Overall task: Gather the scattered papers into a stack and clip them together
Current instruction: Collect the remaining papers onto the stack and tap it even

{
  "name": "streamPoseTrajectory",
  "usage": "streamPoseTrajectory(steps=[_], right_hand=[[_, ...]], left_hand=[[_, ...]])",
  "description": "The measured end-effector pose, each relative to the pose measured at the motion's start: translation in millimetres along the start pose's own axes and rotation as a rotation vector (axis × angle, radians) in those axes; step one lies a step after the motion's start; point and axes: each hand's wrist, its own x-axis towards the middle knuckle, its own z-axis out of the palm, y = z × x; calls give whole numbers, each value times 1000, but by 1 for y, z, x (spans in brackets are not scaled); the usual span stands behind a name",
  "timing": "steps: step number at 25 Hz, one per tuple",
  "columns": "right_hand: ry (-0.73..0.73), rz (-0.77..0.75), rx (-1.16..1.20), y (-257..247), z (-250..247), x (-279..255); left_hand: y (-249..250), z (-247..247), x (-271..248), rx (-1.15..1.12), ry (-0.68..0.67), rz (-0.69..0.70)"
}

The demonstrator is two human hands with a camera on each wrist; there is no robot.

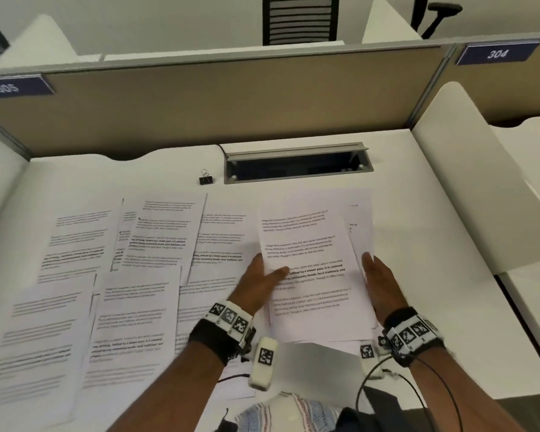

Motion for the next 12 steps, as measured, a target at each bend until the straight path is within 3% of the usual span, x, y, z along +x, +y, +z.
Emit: streamPoseTrajectory(steps=[4,6,7,9,12], right_hand=[[-60,30,-28,14,13,-7],[-70,41,-56,21,15,-10],[-69,42,-72,24,15,-13],[-61,44,-102,30,12,-17],[-29,52,-123,41,7,-23]], left_hand=[[-7,-10,-14,131,28,-10],[-17,-27,-21,162,107,-21],[-26,-39,-26,281,179,-12],[-51,-59,-39,726,306,32],[-88,-71,-64,1171,227,1]])
